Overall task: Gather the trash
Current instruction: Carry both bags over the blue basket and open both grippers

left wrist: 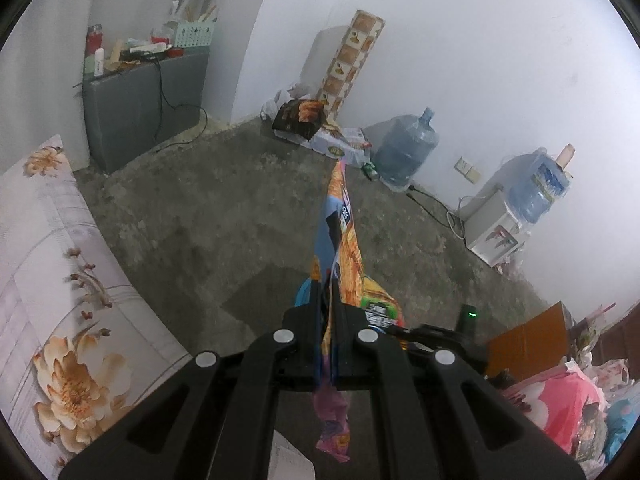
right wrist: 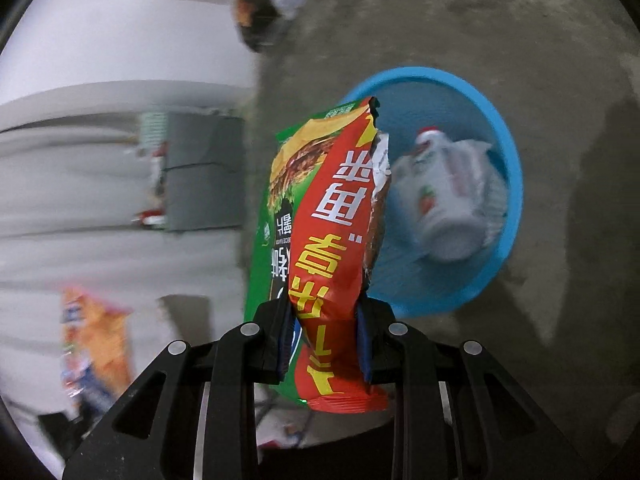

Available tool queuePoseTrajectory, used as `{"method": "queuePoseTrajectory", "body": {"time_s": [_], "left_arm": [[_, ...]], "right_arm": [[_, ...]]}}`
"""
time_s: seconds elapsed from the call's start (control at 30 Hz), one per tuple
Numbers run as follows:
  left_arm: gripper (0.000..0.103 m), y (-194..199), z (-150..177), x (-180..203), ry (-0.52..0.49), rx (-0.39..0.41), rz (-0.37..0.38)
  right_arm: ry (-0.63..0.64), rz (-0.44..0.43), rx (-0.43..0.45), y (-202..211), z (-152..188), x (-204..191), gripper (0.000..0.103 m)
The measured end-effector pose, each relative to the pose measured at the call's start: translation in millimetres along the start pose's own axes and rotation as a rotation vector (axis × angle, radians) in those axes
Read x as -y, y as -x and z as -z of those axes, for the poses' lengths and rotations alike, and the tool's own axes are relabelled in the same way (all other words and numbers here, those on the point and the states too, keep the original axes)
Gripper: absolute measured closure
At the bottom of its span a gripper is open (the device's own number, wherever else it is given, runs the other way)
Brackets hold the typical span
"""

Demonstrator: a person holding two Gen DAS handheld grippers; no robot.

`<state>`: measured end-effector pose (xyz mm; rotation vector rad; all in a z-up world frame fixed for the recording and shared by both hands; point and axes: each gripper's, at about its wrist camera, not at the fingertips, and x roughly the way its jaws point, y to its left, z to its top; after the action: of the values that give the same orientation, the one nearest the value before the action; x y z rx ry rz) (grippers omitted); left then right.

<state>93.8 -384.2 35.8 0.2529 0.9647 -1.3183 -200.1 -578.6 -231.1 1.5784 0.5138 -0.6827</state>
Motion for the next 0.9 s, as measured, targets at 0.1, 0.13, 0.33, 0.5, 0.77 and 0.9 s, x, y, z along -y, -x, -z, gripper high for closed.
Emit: {"method": "queuePoseTrajectory", "body": {"time_s": [0.1,0.13,0.33,0.5,0.77,0.9], "left_arm": [[0.101,-14.7,-0.3,7.9,-0.019,-0.027,0.007],[0.100,-18.7,-0.9,10.0,-0.025,-0.035,0.010],[0.100,-68.3,-5.8,32.1,-0.033,-0.125,0.045],[0.100,-126.1,-14.0,51.3,-0.030,-0.194,0.017],[0.100,-231.0,-0.6,60.5,0.186,-0.393,0.067],[0.098,-286.4,20.5,45.0,0.400,-0.497,0.123]], "right_arm": [[0.007,0.111,0.000,-17.8,-9.3,8.0,0.077],[0.008,0.142,0.004,-25.5,-13.1,10.9,0.075],[-0.012,0.197,0.037,-26.8,-18.9,17.9,0.054],[-0.039,0.128,0.113,12.3,-10.2,28.1,0.041],[-0.140,0.047,0.191,62.1,-0.9,60.6,0.038],[-0.162,0.040,0.205,63.4,-2.1,64.1,0.038]]}}
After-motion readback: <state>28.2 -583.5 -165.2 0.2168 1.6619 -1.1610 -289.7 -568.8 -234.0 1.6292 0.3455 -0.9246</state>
